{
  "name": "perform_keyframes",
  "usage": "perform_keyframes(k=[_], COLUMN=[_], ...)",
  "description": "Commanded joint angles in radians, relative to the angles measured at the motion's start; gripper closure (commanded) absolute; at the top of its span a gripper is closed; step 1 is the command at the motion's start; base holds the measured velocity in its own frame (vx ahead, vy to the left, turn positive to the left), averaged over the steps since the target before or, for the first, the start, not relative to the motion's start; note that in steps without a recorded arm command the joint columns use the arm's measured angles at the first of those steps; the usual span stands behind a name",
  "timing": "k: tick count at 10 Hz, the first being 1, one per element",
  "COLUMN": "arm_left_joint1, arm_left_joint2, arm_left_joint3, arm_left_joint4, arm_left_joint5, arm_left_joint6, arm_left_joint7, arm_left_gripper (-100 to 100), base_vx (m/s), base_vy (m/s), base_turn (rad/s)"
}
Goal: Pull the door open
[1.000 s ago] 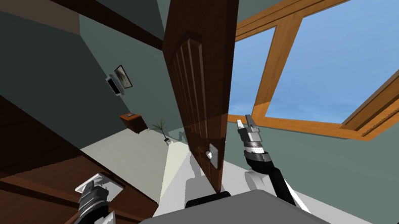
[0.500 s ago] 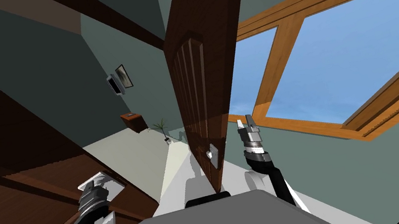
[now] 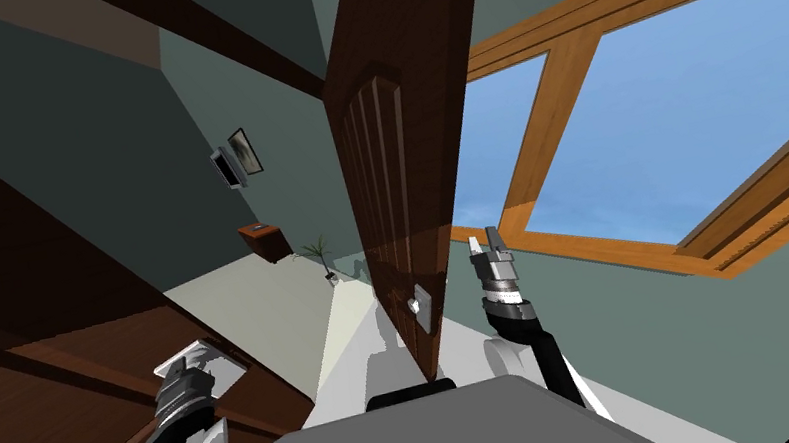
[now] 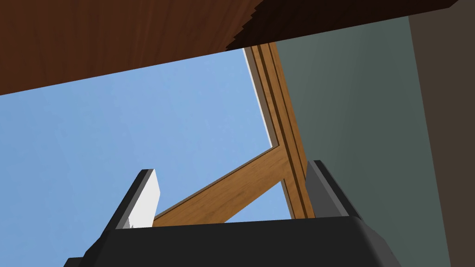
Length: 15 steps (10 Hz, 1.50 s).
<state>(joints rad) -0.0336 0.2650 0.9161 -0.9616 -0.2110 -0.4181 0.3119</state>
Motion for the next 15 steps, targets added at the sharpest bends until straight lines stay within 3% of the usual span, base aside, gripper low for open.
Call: perform_keyframes(k=[1,5,6,7,15], arm_left_joint1=[0.0,0.0,0.006,0.007,0.008], arm_left_joint2=[0.0,0.0,0.024,0.027,0.029], arm_left_joint3=[0.0,0.0,-0.031,-0.034,-0.036], arm_left_joint4=[0.0,0.0,0.023,0.025,0.027], arm_left_joint5=[0.0,0.0,0.0,0.0,-0.001], arm_left_joint6=[0.0,0.0,-0.016,-0.017,-0.019], arm_left_joint7=[0.0,0.0,0.026,0.028,0.03], arm_left_gripper=[-100,-100,-100,-100,-100], base_vx=[0.006,-0.004,-0.009,-0.007,0.001], base_vy=[-0.006,0.002,0.001,0.01,-0.004], base_turn=[-0.011,0.008,0.025,0.008,0.003])
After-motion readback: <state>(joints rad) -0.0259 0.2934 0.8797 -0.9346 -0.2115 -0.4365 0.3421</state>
